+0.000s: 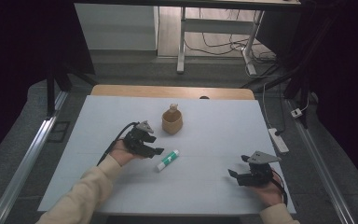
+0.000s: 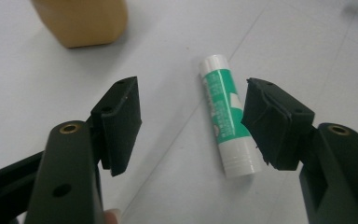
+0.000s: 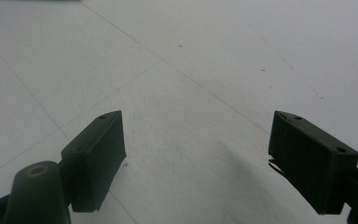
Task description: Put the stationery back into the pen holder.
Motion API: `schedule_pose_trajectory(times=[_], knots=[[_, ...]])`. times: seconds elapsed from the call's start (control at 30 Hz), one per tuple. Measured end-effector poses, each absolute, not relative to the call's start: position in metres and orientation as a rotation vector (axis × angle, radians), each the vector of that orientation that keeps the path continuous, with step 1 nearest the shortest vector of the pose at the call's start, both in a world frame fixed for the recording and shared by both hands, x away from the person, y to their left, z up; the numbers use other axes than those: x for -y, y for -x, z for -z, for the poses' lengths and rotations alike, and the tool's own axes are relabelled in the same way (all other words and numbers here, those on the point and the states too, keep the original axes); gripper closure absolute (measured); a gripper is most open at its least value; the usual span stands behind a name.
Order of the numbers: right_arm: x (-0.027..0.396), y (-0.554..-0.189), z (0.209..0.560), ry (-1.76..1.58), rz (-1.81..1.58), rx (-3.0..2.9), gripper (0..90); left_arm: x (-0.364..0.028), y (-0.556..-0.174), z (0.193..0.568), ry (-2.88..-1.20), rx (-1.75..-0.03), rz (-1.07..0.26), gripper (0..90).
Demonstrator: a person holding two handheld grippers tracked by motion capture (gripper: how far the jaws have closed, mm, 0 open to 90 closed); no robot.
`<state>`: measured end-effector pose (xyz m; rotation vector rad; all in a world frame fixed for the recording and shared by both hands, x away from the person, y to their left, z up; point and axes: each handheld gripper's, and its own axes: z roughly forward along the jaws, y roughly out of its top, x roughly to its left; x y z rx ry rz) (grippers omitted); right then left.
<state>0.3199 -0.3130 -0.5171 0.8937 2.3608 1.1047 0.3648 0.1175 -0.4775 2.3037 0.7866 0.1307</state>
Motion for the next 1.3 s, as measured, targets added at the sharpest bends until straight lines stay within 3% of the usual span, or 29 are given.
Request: schedule_pose_trajectory(times=[0.83, 1.3], knots=[[0.313, -0.320, 0.518, -0.892, -1.102, -2.371, 18.6, -0.086, -0.350, 0.502, -2.486, -0.776, -0.086, 29.1], [0.313, -0.320, 0.518, -0.890, -1.102, -2.373, 18.6, -0.079, -0.345, 0.514, -2.560, -0.768, -0.071, 36.2]])
